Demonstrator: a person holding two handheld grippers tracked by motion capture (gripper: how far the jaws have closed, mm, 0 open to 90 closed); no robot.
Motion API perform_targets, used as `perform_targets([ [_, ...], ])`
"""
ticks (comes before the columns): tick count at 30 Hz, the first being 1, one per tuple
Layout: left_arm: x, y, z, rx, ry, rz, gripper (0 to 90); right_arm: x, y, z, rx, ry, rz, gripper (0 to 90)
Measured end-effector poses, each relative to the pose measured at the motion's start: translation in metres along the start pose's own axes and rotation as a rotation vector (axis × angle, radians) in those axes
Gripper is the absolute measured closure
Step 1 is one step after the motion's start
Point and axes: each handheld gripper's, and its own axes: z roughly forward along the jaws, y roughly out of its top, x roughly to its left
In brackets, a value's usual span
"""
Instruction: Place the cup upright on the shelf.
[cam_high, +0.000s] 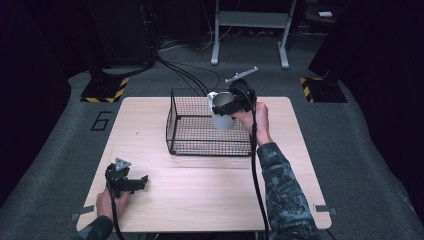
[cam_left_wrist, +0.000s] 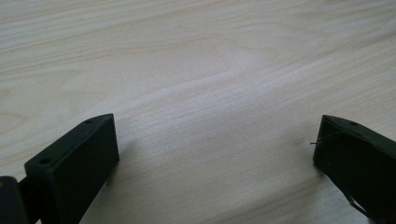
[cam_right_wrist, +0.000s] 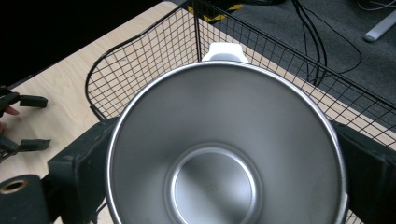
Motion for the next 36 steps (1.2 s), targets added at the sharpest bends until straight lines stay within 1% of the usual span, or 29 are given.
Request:
perform_targets([
  [2,0.0,0.0,0.0,0.0,-0.001,0.0,0.0,-0.002,0.0,0.003,0.0,0.001,0.002,5.8],
  [3,-0.001,0.0,0.001,-0.008,0.001,-0.012,0.0,-0.003,0.0,0.005,0.004,-0.002,0.009,5.8],
  [8,-0.001,0.0,0.001,-0.007,-0.001,-0.011,0.0,-0.006,0.0,0.011,0.011,-0.005,0.012,5.8],
  [10,-0.001,0.0,0.001,-0.007,0.001,-0.011,0.0,-0.007,0.0,0.013,0.018,-0.011,0.023,5.8],
  [12,-0.001,0.0,0.001,-0.007,0.001,-0.011,0.0,-0.007,0.0,0.015,0.019,-0.013,0.031,5.8],
  [14,-0.001,0.0,0.001,-0.007,0.0,-0.011,0.0,-0.008,0.0,0.016,0.014,-0.01,0.027,5.8],
  [15,0.0,0.0,0.0,0.003,-0.003,0.0,0.0,-0.009,0.0,0.018,0.017,-0.013,0.024,5.8],
  [17,0.0,0.0,0.0,0.005,-0.001,0.0,0.0,-0.009,0.0,0.02,0.021,-0.014,0.029,5.8],
  [22,0.0,0.0,0.0,0.0,-0.001,-0.001,0.0,-0.013,0.0,0.028,0.033,-0.02,0.038,5.8],
  [23,-0.001,0.0,0.001,-0.009,0.001,-0.014,0.0,-0.014,-0.001,0.032,0.041,-0.022,0.044,5.7],
  [24,-0.001,0.0,0.001,-0.009,0.001,-0.014,0.0,-0.014,-0.001,0.033,0.042,-0.022,0.051,5.8],
  [26,-0.001,0.0,0.001,-0.008,0.001,-0.012,0.0,-0.014,-0.001,0.035,0.044,-0.022,0.049,5.8],
  [27,-0.001,0.0,0.001,-0.008,0.0,-0.012,0.0,-0.014,-0.001,0.038,0.049,-0.028,0.058,5.8],
  [31,-0.001,0.0,0.001,-0.008,0.0,-0.012,0.0,-0.015,-0.002,0.042,0.057,-0.027,0.055,5.8],
  [36,-0.001,0.0,0.0,-0.004,0.0,-0.011,0.0,-0.015,-0.002,0.044,0.058,-0.035,0.063,5.8],
])
